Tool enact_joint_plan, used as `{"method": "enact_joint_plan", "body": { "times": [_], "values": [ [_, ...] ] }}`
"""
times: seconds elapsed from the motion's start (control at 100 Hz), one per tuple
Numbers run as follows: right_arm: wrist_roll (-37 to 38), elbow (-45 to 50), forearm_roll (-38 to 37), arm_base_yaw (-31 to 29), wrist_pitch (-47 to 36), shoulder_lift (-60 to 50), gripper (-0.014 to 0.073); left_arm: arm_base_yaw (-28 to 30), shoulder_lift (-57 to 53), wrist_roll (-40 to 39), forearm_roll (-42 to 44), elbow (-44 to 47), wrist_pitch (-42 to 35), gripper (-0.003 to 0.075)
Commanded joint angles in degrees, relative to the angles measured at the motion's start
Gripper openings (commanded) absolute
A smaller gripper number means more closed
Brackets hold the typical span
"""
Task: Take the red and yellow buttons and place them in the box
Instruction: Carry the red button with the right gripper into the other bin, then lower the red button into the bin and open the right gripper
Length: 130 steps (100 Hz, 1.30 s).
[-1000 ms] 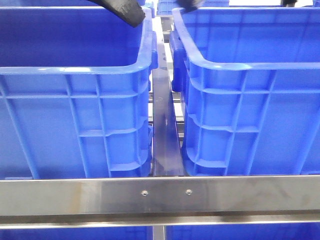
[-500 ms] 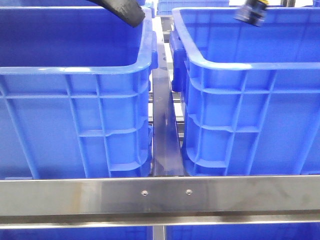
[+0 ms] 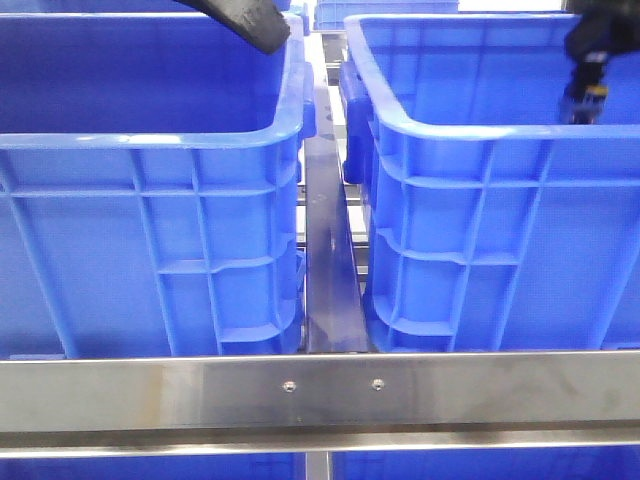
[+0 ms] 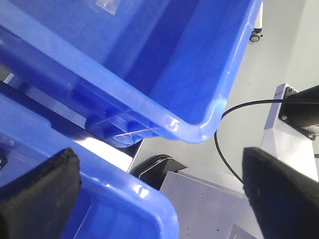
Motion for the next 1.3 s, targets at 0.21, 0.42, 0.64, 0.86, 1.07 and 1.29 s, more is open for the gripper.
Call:
{"method": "enact_joint_plan", "body": {
  "times": [0.21,0.42,0.64,0.86,1.07,1.29],
  "values": [
    [-0.82,-7.52,3.01,-0.17,0.70,5.18,0.0246,-0.34,-2.47,0.05,-3.08,-1.79,1.70,0.0620],
    [-0.82,-9.95,3.04,-0.17,0.85,9.31,0.0246,-0.34,-2.47,0.05,-3.08,-1.79,1.70,0.0620],
    [-0.82,-10.62,3.09,-0.17,1.05,11.56,0.0246,-0.34,-2.47,0.05,-3.08,-1.79,1.70,0.0620],
    [-1.11,-10.62,3.09,-0.17,0.55,11.78,0.0246,-0.34,-2.47,0.05,-3.08,-1.79,1.70,0.0620],
    [-1.11,-10.62,3.09,-0.17,1.80,11.78,0.0391,-0.34,-2.47,0.05,-3.08,-1.79,1.70,0.0620],
    [-1.11,-10.62,3.09,-0.17,2.10,11.73,0.0449,-0.34,-2.47,0.05,-3.08,-1.79,1.70,0.0620]
  ]
}}
